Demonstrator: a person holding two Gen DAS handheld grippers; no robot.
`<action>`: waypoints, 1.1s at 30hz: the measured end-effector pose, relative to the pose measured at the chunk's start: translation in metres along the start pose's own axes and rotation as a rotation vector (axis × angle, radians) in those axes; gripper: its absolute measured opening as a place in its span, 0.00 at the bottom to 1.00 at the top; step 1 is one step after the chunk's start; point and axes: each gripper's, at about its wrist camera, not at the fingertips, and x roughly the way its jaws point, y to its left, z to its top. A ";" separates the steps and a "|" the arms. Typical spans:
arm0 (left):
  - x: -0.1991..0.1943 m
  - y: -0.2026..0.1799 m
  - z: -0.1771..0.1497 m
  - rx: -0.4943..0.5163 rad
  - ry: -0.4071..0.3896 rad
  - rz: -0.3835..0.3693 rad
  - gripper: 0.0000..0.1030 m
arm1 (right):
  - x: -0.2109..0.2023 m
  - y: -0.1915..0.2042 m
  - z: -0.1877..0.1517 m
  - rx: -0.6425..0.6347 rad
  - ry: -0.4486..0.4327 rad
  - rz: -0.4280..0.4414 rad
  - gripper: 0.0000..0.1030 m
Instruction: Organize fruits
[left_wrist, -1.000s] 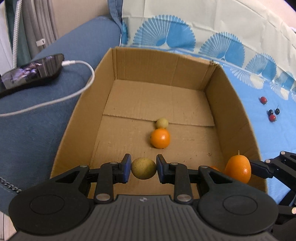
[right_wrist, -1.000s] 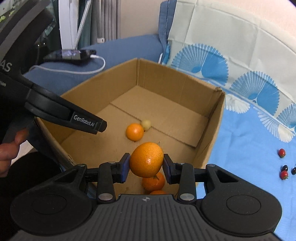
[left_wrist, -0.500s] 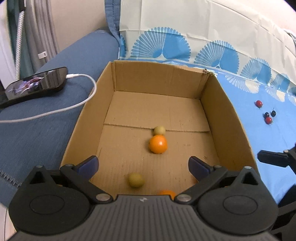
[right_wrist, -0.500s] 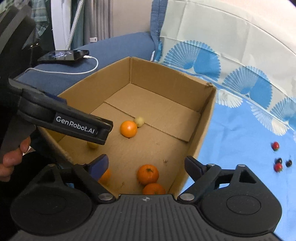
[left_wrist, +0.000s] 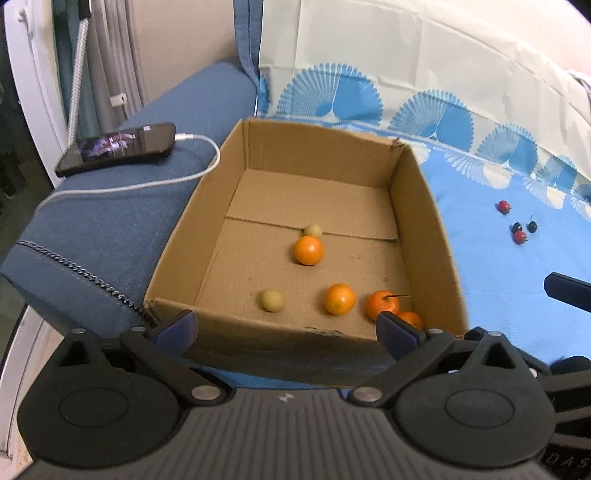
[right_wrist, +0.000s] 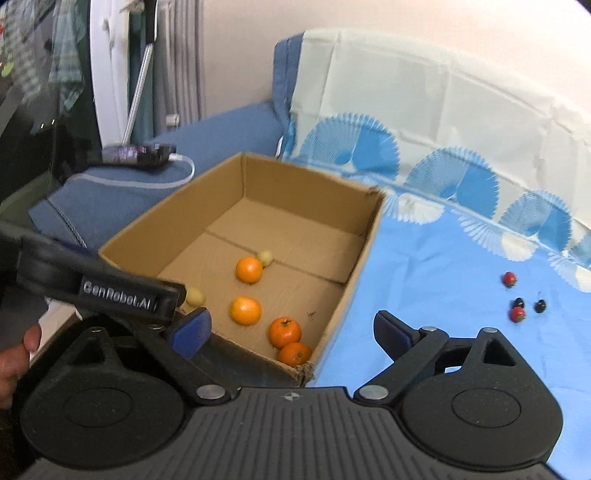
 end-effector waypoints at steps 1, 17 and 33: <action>-0.005 -0.002 -0.002 0.003 -0.010 0.007 1.00 | -0.006 -0.001 -0.002 0.008 -0.013 0.000 0.93; -0.057 -0.012 -0.026 -0.010 -0.074 0.037 1.00 | -0.064 0.007 -0.023 -0.032 -0.088 0.003 0.94; -0.056 -0.006 -0.026 -0.017 -0.079 0.010 1.00 | -0.066 0.014 -0.021 -0.048 -0.094 -0.023 0.95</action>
